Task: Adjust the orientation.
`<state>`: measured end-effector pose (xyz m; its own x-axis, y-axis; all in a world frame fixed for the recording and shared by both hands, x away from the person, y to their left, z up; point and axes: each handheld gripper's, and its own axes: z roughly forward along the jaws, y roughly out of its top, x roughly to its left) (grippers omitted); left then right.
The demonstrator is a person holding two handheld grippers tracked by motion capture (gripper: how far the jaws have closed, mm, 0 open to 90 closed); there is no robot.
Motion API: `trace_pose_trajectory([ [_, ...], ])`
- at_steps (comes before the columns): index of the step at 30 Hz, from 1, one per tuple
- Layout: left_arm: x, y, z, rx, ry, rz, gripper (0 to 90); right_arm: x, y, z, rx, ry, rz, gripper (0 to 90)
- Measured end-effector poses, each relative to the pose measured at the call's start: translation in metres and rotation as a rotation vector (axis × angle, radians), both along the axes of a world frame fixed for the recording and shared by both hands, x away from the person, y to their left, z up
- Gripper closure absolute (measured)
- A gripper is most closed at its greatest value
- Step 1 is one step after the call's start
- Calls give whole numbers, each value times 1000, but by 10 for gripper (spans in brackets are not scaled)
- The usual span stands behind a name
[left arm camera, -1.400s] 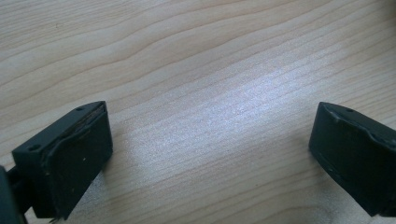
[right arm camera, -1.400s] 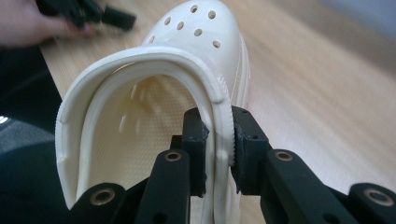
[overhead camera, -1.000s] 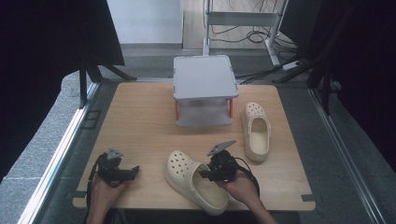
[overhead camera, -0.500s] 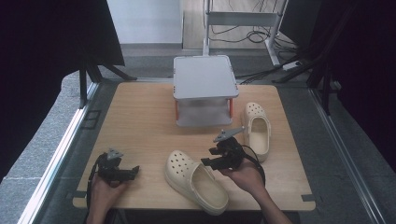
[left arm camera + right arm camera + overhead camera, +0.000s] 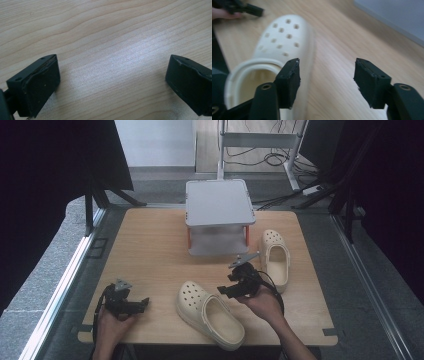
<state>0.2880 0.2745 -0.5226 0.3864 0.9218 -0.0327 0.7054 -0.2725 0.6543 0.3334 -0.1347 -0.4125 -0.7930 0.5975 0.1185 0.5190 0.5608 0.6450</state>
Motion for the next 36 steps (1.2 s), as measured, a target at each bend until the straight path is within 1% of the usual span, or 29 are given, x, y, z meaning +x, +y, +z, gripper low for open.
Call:
trace_pose_trajectory([
  [3,0,0,0,0,0,0,0,6,-15,-2,-21,-16,-50,311],
  [10,0,0,0,0,1,-1,0,18,-42,-6,-44,-27,-146,242],
  [16,0,0,0,0,0,0,0,28,-62,-9,-55,-40,-229,234],
  [21,0,0,0,1,1,-2,0,35,-76,-12,-69,-50,-277,226],
  [24,0,0,0,2,1,-2,0,40,-82,-15,-80,-51,-305,224],
  [30,0,0,0,2,1,-2,0,50,-94,-17,-79,-48,-354,219],
  [33,0,0,0,1,1,-2,0,59,-100,-19,-74,-47,-391,217],
  [36,0,0,0,1,0,-1,0,67,-104,-22,-76,-46,-414,228],
])
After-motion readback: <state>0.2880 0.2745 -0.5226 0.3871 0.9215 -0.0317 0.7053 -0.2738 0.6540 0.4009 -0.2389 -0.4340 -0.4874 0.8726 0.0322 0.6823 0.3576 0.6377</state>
